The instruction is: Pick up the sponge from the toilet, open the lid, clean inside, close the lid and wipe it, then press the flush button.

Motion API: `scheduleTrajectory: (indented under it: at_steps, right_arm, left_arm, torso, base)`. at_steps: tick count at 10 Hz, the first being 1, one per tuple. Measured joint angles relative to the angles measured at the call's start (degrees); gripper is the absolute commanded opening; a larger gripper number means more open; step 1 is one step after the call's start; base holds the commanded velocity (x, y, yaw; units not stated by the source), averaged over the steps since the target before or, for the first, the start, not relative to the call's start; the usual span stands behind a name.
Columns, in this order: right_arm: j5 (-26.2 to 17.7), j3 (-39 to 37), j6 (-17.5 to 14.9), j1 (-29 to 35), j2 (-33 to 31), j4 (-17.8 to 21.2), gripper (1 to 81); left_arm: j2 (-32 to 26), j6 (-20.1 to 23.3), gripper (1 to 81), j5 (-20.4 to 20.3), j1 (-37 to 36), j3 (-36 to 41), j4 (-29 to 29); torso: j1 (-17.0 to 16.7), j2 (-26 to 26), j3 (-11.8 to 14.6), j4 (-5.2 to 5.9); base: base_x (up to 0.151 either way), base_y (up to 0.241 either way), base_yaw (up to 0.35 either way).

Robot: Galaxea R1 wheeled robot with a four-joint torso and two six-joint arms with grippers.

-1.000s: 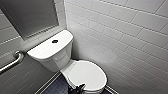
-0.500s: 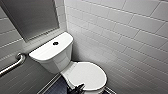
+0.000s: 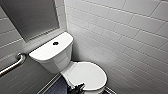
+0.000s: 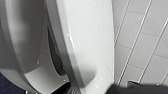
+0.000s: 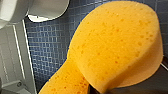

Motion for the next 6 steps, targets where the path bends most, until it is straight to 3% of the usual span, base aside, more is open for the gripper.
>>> scheduleTrajectory:
  at_steps: [3, 6]
  right_arm:
    - [-0.04, 0.00, 0.00, 0.00, 0.00, 0.00, 1.0]
    - [-0.01, 0.00, 0.00, 0.00, 0.01, 0.00, 1.0]
  left_arm:
    - [1.00, -0.10, 81.1, 1.79, -1.68, -1.94, -1.16]
    - [0.46, -0.33, 81.1, -2.34, -3.66, -2.71, -2.38]
  torso:
    - [0.00, 0.00, 0.00, 0.00]
    - [0.00, 0.00, 0.00, 0.00]
  base:
    - [0.000, 0.000, 0.000]
    - [0.000, 0.000, 0.000]
